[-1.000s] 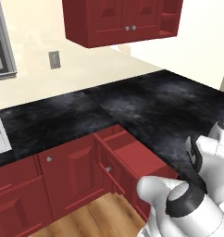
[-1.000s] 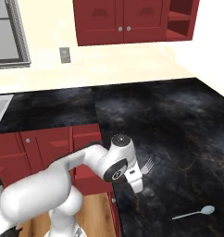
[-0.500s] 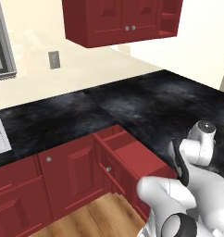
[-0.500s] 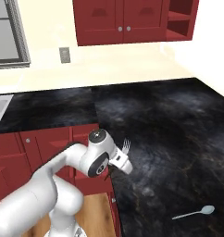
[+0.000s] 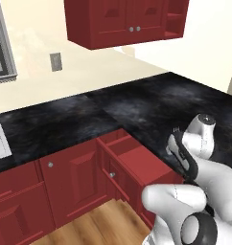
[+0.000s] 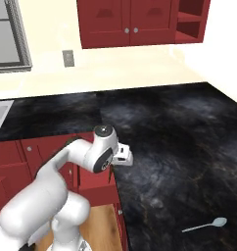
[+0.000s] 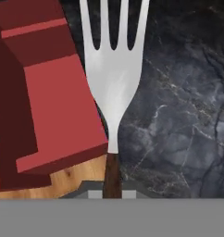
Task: Organize the utensils by type. Pick up the wooden spoons from the counter and place them in the open cabinet. Then pick up the metallic utensils from the counter and place them in the open drawer.
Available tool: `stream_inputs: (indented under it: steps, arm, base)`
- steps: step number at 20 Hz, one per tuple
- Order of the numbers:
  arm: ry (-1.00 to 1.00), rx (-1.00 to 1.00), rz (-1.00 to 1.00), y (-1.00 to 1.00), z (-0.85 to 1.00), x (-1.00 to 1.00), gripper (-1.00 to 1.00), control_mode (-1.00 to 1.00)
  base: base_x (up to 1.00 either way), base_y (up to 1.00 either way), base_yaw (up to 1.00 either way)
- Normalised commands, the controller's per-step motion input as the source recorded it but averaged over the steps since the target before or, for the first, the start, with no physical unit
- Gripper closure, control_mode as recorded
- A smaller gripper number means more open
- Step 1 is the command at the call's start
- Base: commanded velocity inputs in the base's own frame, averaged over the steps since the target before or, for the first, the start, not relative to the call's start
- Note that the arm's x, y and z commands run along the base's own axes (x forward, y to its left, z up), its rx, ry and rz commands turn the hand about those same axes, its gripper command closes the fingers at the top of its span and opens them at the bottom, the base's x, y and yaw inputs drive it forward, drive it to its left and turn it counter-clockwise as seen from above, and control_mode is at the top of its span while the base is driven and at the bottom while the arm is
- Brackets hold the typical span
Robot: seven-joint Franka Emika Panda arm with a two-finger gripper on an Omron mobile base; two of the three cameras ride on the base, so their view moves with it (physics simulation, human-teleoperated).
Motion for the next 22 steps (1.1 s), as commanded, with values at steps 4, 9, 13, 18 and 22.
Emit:
stream_inputs:
  steps: [4,9,13,18,22]
  arm:
    - [0.27,-0.23,0.21,0.57,0.13,0.3,1.0,-1.0]
    - [0.24,-0.14,0.04,0.54,0.02,0.3,1.0,-1.0]
    - [0.15,-0.11,0.0,0.44,-0.14,0.3,1.0,-1.0]
    - [0.07,0.0,0.0,0.22,-0.2,0.32,1.0,-1.0]
    - [0.0,0.0,0.0,0.15,-0.18,0.25,1.0,-1.0]
  base:
    - [0.0,0.0,0.0]
    - [0.0,0.0,0.0]
    - [0.0,0.0,0.0]
    - [0.0,0.0,0.0]
    - [0.0,0.0,0.0]
